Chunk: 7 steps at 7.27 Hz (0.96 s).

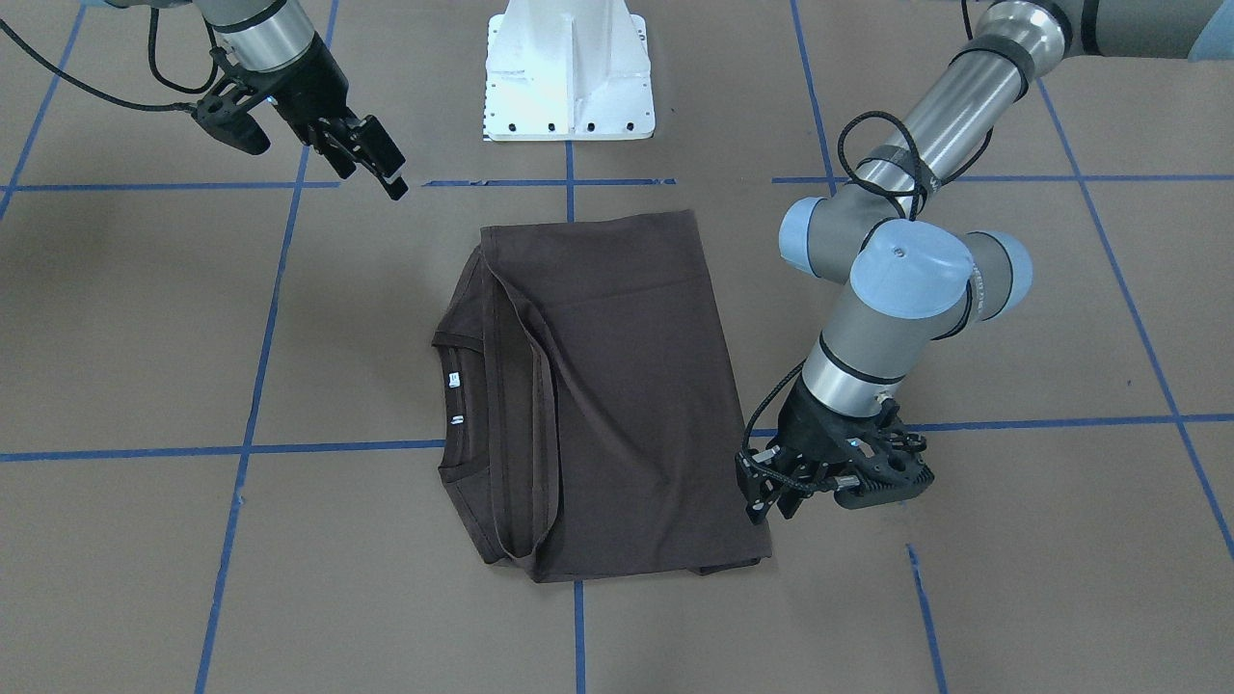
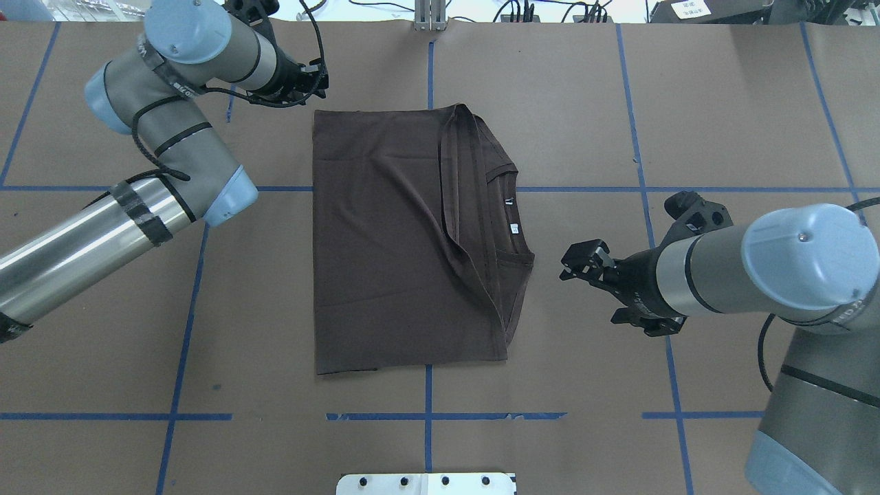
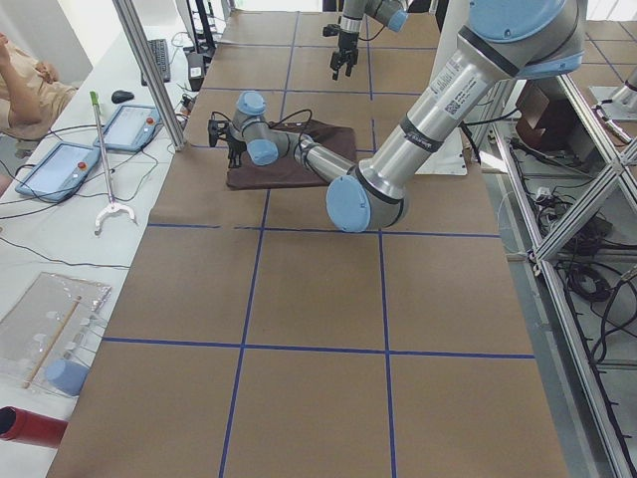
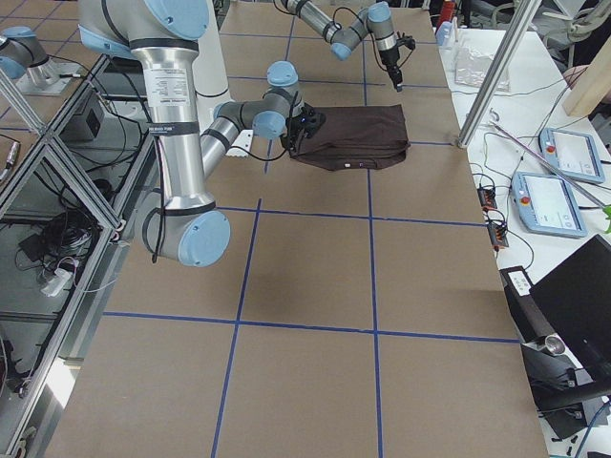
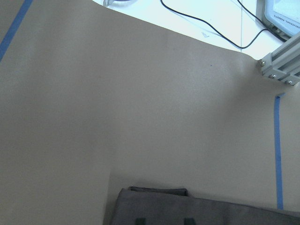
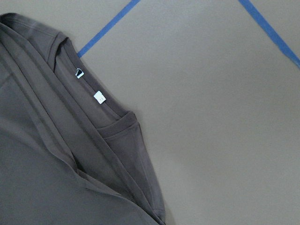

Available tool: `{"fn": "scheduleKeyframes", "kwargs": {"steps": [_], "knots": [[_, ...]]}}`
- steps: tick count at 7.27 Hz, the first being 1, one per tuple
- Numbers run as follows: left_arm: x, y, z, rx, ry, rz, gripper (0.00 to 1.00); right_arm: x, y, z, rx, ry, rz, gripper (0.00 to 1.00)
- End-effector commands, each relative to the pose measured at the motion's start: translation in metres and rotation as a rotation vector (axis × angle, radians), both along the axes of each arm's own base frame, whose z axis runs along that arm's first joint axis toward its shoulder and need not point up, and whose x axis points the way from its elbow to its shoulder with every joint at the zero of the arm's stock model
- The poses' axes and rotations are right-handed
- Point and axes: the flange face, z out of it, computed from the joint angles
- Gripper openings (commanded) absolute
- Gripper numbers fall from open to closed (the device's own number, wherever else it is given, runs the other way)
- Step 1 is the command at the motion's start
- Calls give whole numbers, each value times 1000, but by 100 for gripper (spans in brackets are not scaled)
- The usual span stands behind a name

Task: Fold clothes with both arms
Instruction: 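Reach the right gripper to the folded shirt's collar edge farthest from the robot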

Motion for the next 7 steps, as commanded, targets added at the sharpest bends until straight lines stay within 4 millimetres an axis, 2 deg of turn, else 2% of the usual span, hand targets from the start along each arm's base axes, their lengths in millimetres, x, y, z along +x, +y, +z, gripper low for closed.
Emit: {"fn": "scheduleKeyframes", "kwargs": {"steps": [1,2,3,4,5,6,7], "knots": [[-34,39,22,14,12,-1,44,-57,-33,-29,42,-3,35,100],[-37,44,24,13,12,-2,44,-87,-54,-40,95,22,42,100],[-38,45,23,1,3,-3,44,-117,-83,-34,171,96,36,100],[-40,47,17,-5,-2,-3,44,-140,-126,-29,220,167,26,100],[-41,48,16,-8,-4,-3,44,-146,-166,-21,239,231,26,100],[-41,48,16,-9,-5,-3,44,-154,-202,-27,258,275,34,100],[-41,48,15,-7,-5,-4,44,-183,-235,-30,265,350,68,100]]}}
